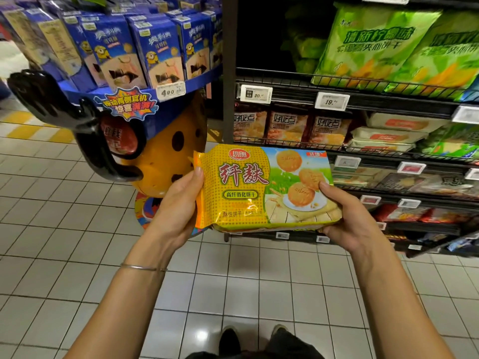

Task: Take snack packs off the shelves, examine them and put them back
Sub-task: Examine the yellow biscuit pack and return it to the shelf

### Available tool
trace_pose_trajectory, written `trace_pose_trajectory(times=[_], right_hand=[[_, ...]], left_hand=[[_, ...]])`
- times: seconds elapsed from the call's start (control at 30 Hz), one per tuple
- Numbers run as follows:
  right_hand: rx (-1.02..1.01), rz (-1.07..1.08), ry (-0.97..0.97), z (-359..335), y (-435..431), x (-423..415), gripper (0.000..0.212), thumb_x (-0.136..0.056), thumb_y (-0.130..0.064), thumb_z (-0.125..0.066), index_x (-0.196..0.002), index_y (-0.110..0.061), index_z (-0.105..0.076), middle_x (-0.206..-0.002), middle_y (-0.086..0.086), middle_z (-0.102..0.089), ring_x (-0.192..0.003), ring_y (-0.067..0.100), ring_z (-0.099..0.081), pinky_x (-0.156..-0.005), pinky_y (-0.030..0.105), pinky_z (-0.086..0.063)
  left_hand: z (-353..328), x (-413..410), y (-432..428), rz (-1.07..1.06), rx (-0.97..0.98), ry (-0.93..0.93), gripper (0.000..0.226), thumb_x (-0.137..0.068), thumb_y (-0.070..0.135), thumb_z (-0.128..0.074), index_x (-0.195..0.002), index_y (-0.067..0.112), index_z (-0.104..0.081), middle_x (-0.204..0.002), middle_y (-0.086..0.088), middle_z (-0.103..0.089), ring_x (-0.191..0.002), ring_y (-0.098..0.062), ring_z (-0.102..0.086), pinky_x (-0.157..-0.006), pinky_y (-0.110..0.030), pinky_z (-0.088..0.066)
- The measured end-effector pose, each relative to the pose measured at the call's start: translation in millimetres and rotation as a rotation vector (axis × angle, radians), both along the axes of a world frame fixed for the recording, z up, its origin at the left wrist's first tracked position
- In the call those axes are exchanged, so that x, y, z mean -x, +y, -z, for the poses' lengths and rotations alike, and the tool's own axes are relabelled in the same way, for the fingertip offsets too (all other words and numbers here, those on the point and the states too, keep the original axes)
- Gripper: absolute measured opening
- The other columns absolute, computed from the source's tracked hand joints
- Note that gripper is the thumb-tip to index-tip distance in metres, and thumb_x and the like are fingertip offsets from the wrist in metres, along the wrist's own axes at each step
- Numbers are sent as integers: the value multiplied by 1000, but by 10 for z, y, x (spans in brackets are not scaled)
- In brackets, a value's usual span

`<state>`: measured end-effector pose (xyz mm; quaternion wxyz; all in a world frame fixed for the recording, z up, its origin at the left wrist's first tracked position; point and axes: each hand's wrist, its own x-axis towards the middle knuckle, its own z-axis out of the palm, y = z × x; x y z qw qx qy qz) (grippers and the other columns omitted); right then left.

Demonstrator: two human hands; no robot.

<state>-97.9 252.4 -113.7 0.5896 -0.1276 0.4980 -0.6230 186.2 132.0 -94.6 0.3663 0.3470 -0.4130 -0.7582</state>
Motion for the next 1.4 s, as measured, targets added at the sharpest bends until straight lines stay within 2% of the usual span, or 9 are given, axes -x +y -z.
trace_pose_trajectory(times=[0.13,0.3,0.43,0.53,0.63,0.77,1.13,1.3,1.4], right_hand=[[8,-4,-10,22,20,38,30,-83,-27,-72,-109,-16,-81,-121,16,-75,-104,34,-76,-72,47,-63],[50,-24,-12,-2,37,53,65,-69,-26,-84,-130,-12,-69,-123,16,-74,-107,34,-74,-76,47,-63],[89,-31,54,-66,49,42,69,-72,-28,-81,-136,-12,-64,-126,14,-73,-110,33,-73,-88,51,-62],[86,-11,102,-120,57,36,63,-86,-33,-69,-145,-12,-57,-132,12,-71,-119,33,-69,-105,58,-50],[106,-25,112,-194,76,41,59,-94,-45,-59,-145,-14,-58,-141,13,-65,-129,36,-62,-107,57,-48],[130,-27,190,-230,86,39,52,-102,-45,-48,-143,-14,-60,-141,13,-65,-131,37,-61,-107,55,-48],[85,26,110,-126,172,70,59,-100,-49,-50,-142,-8,-60,-141,19,-63,-130,41,-60,-109,60,-46],[93,27,99,-109,202,59,57,-102,-48,-49,-141,-8,-61,-140,18,-64,-129,41,-61,-98,53,-55],[80,36,112,-115,199,71,58,-102,-49,-49,-142,-8,-60,-141,18,-63,-130,42,-60,-105,58,-50]], left_hand=[[46,4,-3,-7,5,1,38,-101,45,-52,-125,23,-73,-126,-12,-75,-113,-29,-74,-77,-35,-64],[78,42,4,-32,-7,8,38,-98,46,-54,-117,24,-79,-125,-10,-76,-114,-27,-74,-78,-37,-64],[93,71,1,-14,-33,-31,44,-90,63,-59,-111,31,-81,-125,-9,-76,-115,-28,-73,-81,-43,-64],[103,81,33,63,-45,-41,52,-75,74,-73,-110,36,-80,-124,-8,-77,-112,-29,-75,-76,-45,-64],[158,89,64,88,-58,-8,49,-72,51,-91,-115,31,-78,-123,-12,-76,-109,-32,-75,-76,-45,-64],[240,150,114,73,-101,34,54,-88,31,-77,-138,16,-63,-129,-16,-73,-115,-34,-73,-81,-45,-64],[279,151,174,92,-146,-20,47,-92,34,-72,-135,16,-65,-124,-15,-76,-111,-33,-75,-76,-43,-64],[262,149,185,70,-157,-15,47,-92,31,-71,-136,17,-63,-124,-14,-76,-110,-33,-75,-76,-44,-65],[255,155,207,46,-189,16,45,-89,28,-73,-132,17,-65,-122,-15,-76,-108,-34,-76,-74,-45,-65]])
